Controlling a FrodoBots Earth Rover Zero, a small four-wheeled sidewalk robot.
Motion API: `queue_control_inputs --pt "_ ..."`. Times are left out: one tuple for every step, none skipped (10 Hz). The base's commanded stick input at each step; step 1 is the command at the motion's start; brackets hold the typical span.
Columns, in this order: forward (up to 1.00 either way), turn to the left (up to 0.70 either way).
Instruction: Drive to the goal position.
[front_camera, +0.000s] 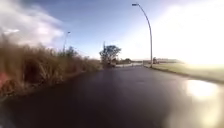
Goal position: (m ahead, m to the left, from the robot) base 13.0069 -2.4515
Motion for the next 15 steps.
queue_control_inputs --pt "0.45 0.00" --pt "0.45 0.00" --pt "0.45 0.00" --pt "0.45 0.00" --pt "0.45 0.00" --pt "0.45 0.00" --pt "0.45 0.00" --pt "0.45 0.00" --pt "0.45 0.00" --pt "0.45 0.00" --pt "0.45 0.00" --pt "0.45 0.00" --pt "0.45 -0.09" --pt "0.45 -0.27" --pt "0.45 -0.27"
